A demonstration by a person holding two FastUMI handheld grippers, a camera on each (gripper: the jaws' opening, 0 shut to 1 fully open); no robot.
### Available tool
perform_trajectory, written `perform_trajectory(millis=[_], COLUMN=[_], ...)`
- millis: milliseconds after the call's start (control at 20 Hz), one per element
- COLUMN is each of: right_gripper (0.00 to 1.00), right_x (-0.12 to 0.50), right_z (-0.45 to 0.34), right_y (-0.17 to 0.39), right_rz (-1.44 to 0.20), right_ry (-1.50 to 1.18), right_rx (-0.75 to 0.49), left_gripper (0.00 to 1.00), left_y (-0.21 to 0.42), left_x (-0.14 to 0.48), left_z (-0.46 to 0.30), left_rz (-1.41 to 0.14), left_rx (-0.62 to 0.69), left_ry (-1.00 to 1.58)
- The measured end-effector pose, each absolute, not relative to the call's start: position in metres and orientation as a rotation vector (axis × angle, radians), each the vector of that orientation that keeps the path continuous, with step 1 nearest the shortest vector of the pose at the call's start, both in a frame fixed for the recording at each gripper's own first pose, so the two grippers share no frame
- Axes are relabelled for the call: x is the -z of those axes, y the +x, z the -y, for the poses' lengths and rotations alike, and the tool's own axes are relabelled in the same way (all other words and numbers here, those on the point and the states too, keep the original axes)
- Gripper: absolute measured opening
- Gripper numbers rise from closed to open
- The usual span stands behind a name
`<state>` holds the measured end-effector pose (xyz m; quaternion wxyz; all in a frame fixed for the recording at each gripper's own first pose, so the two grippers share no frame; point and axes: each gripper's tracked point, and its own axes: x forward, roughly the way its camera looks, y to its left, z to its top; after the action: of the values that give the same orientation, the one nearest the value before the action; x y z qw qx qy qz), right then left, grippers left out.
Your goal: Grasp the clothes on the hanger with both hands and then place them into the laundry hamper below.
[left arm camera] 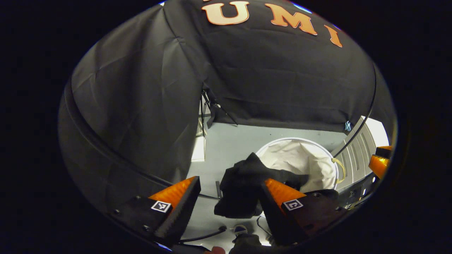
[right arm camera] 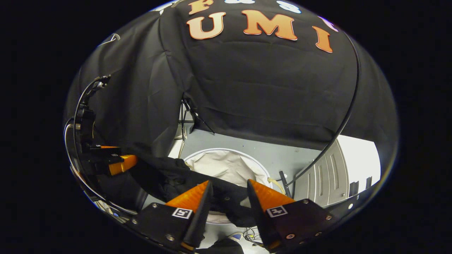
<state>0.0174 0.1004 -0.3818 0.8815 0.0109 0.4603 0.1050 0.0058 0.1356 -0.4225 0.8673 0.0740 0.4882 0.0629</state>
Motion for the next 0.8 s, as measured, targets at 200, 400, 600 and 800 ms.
perform_trajectory(millis=[200,400,600,800], right_gripper=[0.90,0.93,0.93,0.93], right_x=[0.396,0.392,0.363,0.304], right_z=[-0.100,-0.102,-0.097,-0.092], right_y=[0.002,0.001,0.006,0.031], right_rz=[-1.018,-1.009,-0.950,-0.816], right_ry=[0.026,0.020,0.041,0.051], right_rx=[-0.212,-0.213,-0.194,-0.168], left_gripper=[0.99,1.00,0.99,0.96], left_y=[-0.011,-0.006,0.015,0.050], left_x=[0.432,0.421,0.378,0.318], left_z=[-0.115,-0.122,-0.111,-0.104], left_rz=[-1.076,-1.052,-0.929,-0.772], left_rx=[-0.040,-0.057,-0.067,-0.056], left_ry=[0.126,0.116,0.071,0.060])
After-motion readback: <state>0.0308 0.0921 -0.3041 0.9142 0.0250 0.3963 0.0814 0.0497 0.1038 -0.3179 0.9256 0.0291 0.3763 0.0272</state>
